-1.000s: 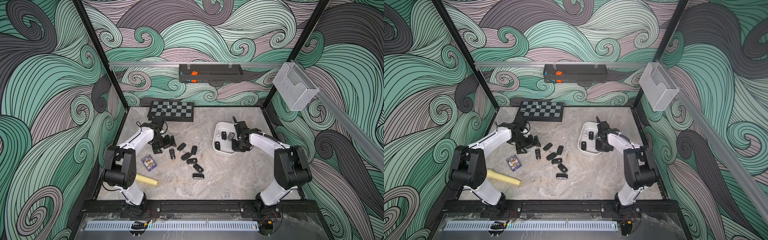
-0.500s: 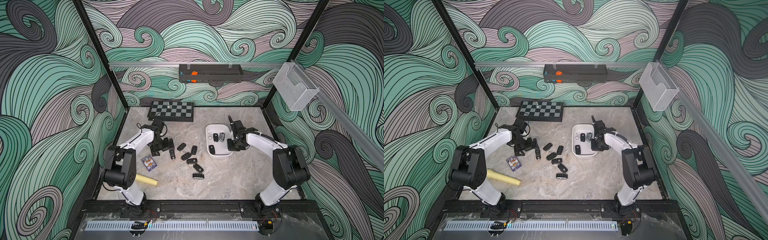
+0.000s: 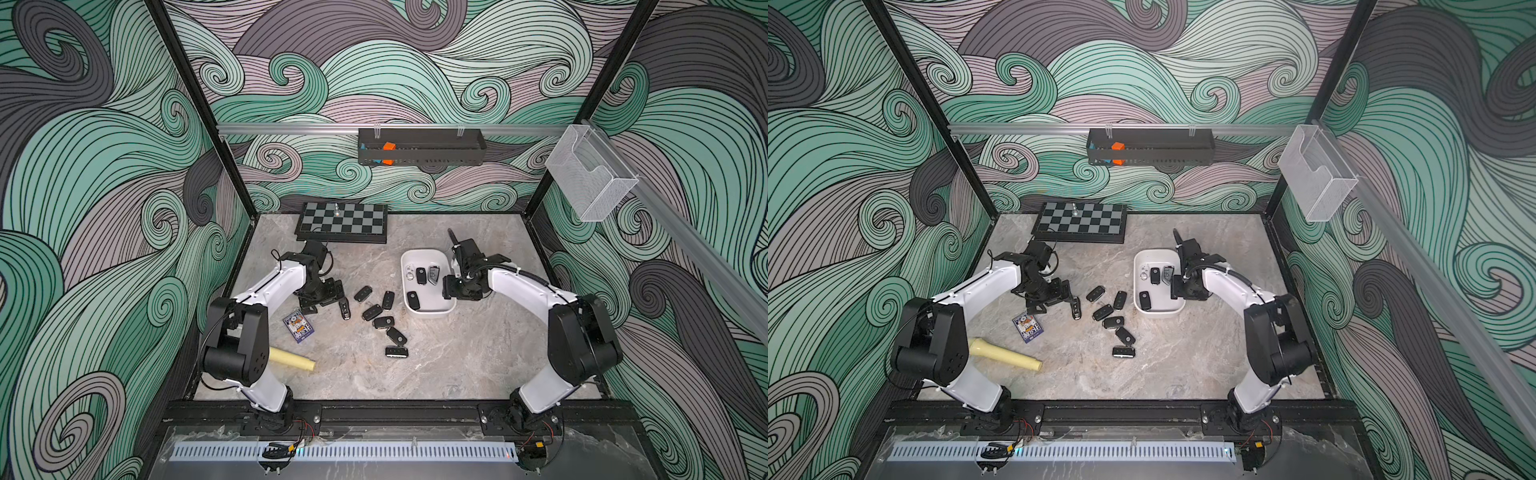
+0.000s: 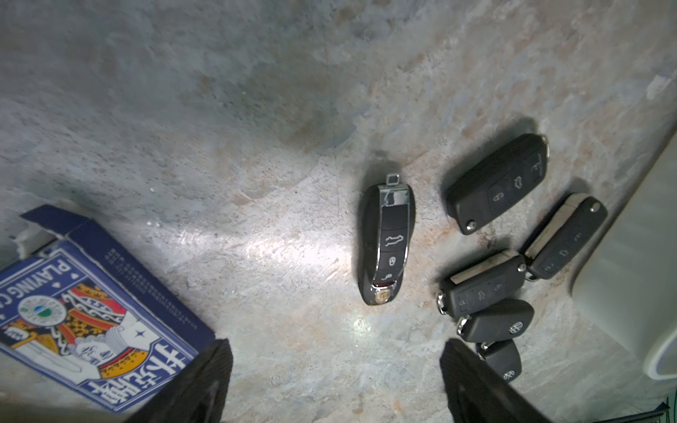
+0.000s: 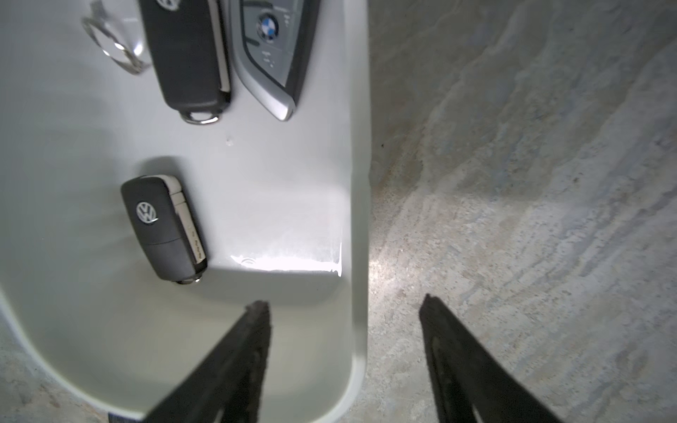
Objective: Place the car key into the storage box
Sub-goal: Adjust the storage box at the center of the board.
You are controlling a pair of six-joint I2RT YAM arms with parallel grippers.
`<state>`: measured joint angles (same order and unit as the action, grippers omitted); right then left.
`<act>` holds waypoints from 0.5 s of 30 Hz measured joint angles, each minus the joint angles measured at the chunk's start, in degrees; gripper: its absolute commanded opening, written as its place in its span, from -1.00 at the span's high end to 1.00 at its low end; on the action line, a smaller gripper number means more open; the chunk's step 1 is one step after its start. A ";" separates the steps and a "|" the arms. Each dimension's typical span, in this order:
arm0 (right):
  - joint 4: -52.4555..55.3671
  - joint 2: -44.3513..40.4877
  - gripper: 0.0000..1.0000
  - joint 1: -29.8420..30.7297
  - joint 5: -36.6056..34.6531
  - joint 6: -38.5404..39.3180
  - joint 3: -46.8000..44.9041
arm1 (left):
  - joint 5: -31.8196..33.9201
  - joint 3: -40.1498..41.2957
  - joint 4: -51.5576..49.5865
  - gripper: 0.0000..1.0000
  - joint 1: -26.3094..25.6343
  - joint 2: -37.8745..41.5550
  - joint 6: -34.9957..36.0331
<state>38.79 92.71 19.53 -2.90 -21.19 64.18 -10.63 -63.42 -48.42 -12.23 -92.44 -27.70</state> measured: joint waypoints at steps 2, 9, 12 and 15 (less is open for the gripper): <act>0.20 -3.28 -0.65 -0.13 0.17 -0.90 0.42 | 0.61 0.00 0.02 -0.79 -0.46 0.00 -0.11; 0.13 -13.20 -0.98 -2.29 4.66 -3.32 1.55 | 2.78 0.00 0.59 -0.78 -2.51 0.02 -1.49; 0.15 -16.70 -0.98 -2.73 6.73 -3.65 0.61 | 4.57 0.00 0.63 -0.74 -3.41 -0.09 -2.34; 0.20 -20.02 -0.98 -2.73 9.97 -4.37 -2.23 | 6.03 -0.11 0.61 -0.73 -4.13 -0.57 -3.48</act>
<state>38.98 72.69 16.80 7.07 -25.56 61.95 -4.60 -63.53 -47.81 -16.36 -93.01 -31.18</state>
